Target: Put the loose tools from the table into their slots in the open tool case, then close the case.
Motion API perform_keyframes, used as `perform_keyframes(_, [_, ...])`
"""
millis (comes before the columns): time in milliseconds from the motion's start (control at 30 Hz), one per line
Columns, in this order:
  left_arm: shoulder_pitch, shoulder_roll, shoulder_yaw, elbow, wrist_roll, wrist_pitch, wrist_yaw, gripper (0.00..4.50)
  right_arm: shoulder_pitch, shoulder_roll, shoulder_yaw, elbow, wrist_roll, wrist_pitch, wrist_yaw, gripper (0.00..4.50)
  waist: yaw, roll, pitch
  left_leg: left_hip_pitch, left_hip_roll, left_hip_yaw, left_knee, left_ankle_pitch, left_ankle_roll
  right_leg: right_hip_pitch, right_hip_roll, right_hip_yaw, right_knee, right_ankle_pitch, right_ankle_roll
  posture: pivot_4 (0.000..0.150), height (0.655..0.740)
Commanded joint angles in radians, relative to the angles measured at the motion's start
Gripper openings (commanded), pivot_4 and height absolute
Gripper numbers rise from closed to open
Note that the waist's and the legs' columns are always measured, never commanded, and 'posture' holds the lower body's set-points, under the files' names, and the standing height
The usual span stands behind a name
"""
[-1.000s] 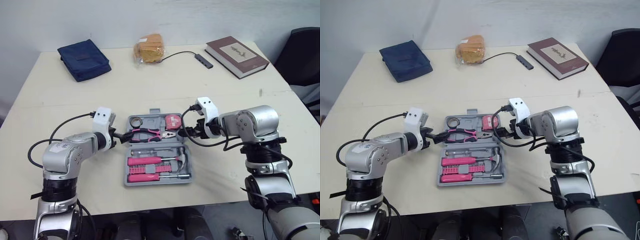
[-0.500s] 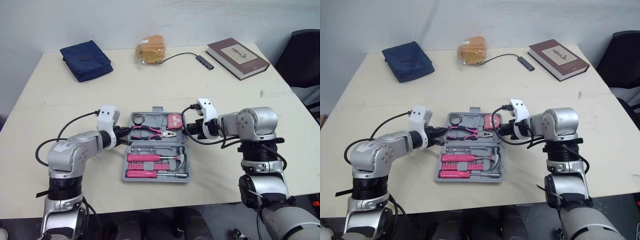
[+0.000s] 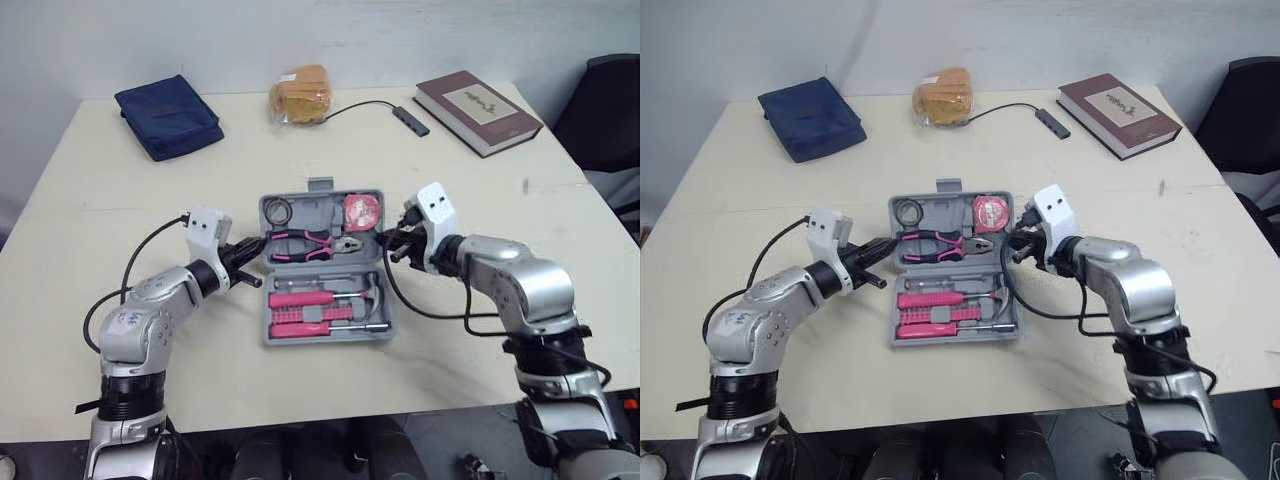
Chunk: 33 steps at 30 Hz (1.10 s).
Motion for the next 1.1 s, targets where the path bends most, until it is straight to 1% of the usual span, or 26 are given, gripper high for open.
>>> perform_keyframes(33, [0.056, 0.042, 0.001, 0.045, 0.106, -0.359, -0.076, 0.00, 0.109, -0.042, 0.016, 0.017, -0.145, -0.437, -0.001, 0.05, -0.002, 0.000, 0.000, 0.000, 0.001, 0.001, -0.001, 0.000, -0.001, 0.000, 0.001, 0.000, -0.001, 0.000, 0.000, 0.150, 0.7400])
perform_keyframes(100, [0.096, 0.061, -0.026, 0.086, 0.166, -0.510, -0.098, 0.00, 0.151, -0.032, -0.003, 0.079, -0.180, -0.554, -0.048, 0.05, -0.005, 0.000, 0.000, 0.001, 0.002, 0.003, -0.001, -0.001, -0.001, 0.000, 0.003, 0.001, 0.000, -0.001, -0.001, 0.150, 0.7400])
perform_keyframes(133, [0.118, 0.056, -0.025, 0.100, 0.185, -0.592, -0.095, 0.00, 0.176, -0.043, -0.003, 0.122, -0.218, -0.665, -0.069, 0.05, -0.005, 0.000, 0.001, 0.003, 0.002, 0.004, 0.000, -0.001, -0.001, 0.000, 0.003, 0.002, 0.000, -0.001, -0.002, 0.150, 0.7400])
perform_keyframes(167, [0.135, 0.054, -0.024, 0.112, 0.209, -0.715, -0.100, 0.00, 0.198, -0.059, 0.000, 0.162, -0.262, -0.765, -0.093, 0.05, -0.004, 0.000, 0.001, 0.003, 0.002, 0.004, 0.001, 0.000, -0.001, 0.000, 0.003, 0.002, -0.001, -0.001, -0.002, 0.150, 0.7400])
perform_keyframes(233, [0.178, 0.062, -0.028, 0.113, 0.235, -0.857, -0.119, 0.00, 0.231, -0.089, 0.007, 0.230, -0.346, -0.929, -0.141, 0.05, -0.002, 0.000, 0.001, 0.003, 0.002, 0.004, 0.001, 0.000, -0.001, 0.000, 0.001, 0.003, -0.001, -0.001, -0.002, 0.150, 0.7400])
perform_keyframes(300, [0.224, 0.078, -0.037, 0.106, 0.244, -0.898, -0.139, 0.00, 0.251, -0.106, 0.010, 0.284, -0.408, -1.040, -0.184, 0.05, -0.002, 0.000, 0.001, 0.004, 0.003, 0.003, 0.001, 0.000, 0.000, 0.000, 0.000, 0.003, -0.001, -0.001, -0.002, 0.150, 0.7400])
perform_keyframes(400, [0.275, 0.106, -0.045, 0.120, 0.249, -0.944, -0.164, 0.00, 0.273, -0.113, 0.006, 0.323, -0.459, -1.134, -0.236, 0.05, -0.001, 0.000, 0.001, 0.006, 0.004, 0.001, 0.001, 0.000, 0.000, 0.001, -0.001, 0.004, 0.000, -0.001, -0.002, 0.150, 0.7400])
perform_keyframes(467, [0.295, 0.121, -0.038, 0.134, 0.233, -0.973, -0.185, 0.57, 0.296, -0.099, -0.002, 0.319, -0.444, -1.168, -0.248, 0.00, -0.002, 0.000, 0.001, 0.009, 0.004, 0.000, 0.001, 0.000, 0.001, 0.003, -0.002, 0.005, 0.001, -0.001, -0.002, 0.150, 0.7400])
perform_keyframes(500, [0.298, 0.129, -0.034, 0.141, 0.230, -0.987, -0.190, 0.86, 0.304, -0.098, -0.003, 0.314, -0.451, -1.176, -0.256, 0.37, -0.001, 0.000, 0.001, 0.011, 0.005, 0.000, 0.000, 0.000, 0.001, 0.005, -0.002, 0.005, 0.001, -0.001, -0.002, 0.150, 0.7400])
perform_keyframes(567, [0.303, 0.147, -0.023, 0.151, 0.232, -1.003, -0.192, 1.74, 0.320, -0.105, -0.001, 0.306, -0.474, -1.200, -0.264, 1.14, 0.001, 0.000, 0.001, 0.012, 0.005, 0.000, 0.000, -0.001, 0.002, 0.005, -0.003, 0.005, 0.001, -0.001, -0.002, 0.150, 0.7400])
perform_keyframes(633, [0.337, 0.184, 0.019, 0.164, 0.216, -0.997, -0.204, 2.56, 0.360, -0.144, -0.020, 0.312, -0.500, -1.241, -0.275, 2.04, -0.001, 0.000, 0.001, 0.012, 0.004, 0.000, 0.000, -0.002, 0.003, 0.005, -0.005, 0.005, 0.001, -0.001, -0.002, 0.150, 0.7400])
perform_keyframes(667, [0.374, 0.207, 0.043, 0.153, 0.183, -0.974, -0.230, 3.06, 0.387, -0.162, -0.036, 0.311, -0.495, -1.254, -0.275, 2.55, -0.001, 0.000, 0.001, 0.012, 0.004, 0.000, 0.000, -0.002, 0.004, 0.005, -0.007, 0.005, 0.001, -0.001, -0.002, 0.150, 0.7400])
perform_keyframes(700, [0.415, 0.228, 0.069, 0.142, 0.147, -0.951, -0.257, 3.44, 0.413, -0.178, -0.056, 0.313, -0.487, -1.262, -0.278, 2.97, -0.003, 0.000, 0.001, 0.012, 0.004, 0.000, 0.000, -0.003, 0.004, 0.005, -0.009, 0.005, 0.001, -0.001, -0.002, 0.150, 0.7400])
perform_keyframes(767, [0.483, 0.255, 0.129, 0.138, 0.081, -0.909, -0.284, 3.44, 0.463, -0.210, -0.095, 0.314, -0.454, -1.265, -0.270, 2.97, -0.011, 0.000, 0.001, 0.012, 0.005, 0.001, -0.001, -0.003, 0.004, 0.005, -0.009, 0.005, 0.001, -0.002, -0.003, 0.150, 0.7400])
perform_keyframes(867, [0.534, 0.283, 0.183, 0.145, 0.033, -0.858, -0.303, 3.44, 0.529, -0.249, -0.160, 0.302, -0.421, -1.267, -0.264, 2.97, -0.008, -0.001, 0.001, 0.013, 0.005, 0.002, 0.000, -0.004, 0.004, 0.005, -0.009, 0.005, 0.000, -0.002, -0.002, 0.150, 0.7400])
perform_keyframes(933, [0.510, 0.291, 0.204, 0.166, 0.003, -0.809, -0.303, 3.44, 0.612, -0.293, -0.187, 0.284, -0.296, -1.252, -0.163, 2.97, 0.001, -0.001, 0.002, 0.013, 0.004, 0.001, 0.000, -0.004, 0.005, 0.005, -0.009, 0.005, 0.000, -0.002, -0.002, 0.150, 0.7400])
perform_keyframes(1000, [0.468, 0.289, 0.203, 0.182, -0.010, -0.779, -0.303, 3.44, 0.660, -0.318, -0.200, 0.244, -0.193, -1.221, -0.087, 2.97, 0.011, -0.001, 0.002, 0.014, 0.003, -0.001, -0.001, -0.005, 0.009, 0.007, -0.009, 0.003, 0.001, -0.002, -0.002, 0.150, 0.7400])
perform_keyframes(1067, [0.397, 0.270, 0.174, 0.187, -0.015, -0.736, -0.289, 3.44, 0.711, -0.337, -0.202, 0.142, -0.037, -1.118, 0.012, 2.97, 0.017, -0.002, 0.002, 0.015, 0.003, -0.001, -0.001, -0.006, 0.010, 0.008, -0.010, 0.003, 0.000, -0.002, -0.002, 0.150, 0.7400])
perform_keyframes(1100, [0.372, 0.263, 0.155, 0.173, -0.012, -0.718, -0.288, 3.05, 0.729, -0.344, -0.202, 0.088, 0.046, -1.054, 0.060, 2.59, 0.017, -0.002, 0.002, 0.015, 0.003, -0.002, 0.000, -0.006, 0.011, 0.009, -0.010, 0.003, 0.000, -0.001, -0.002, 0.150, 0.7400])
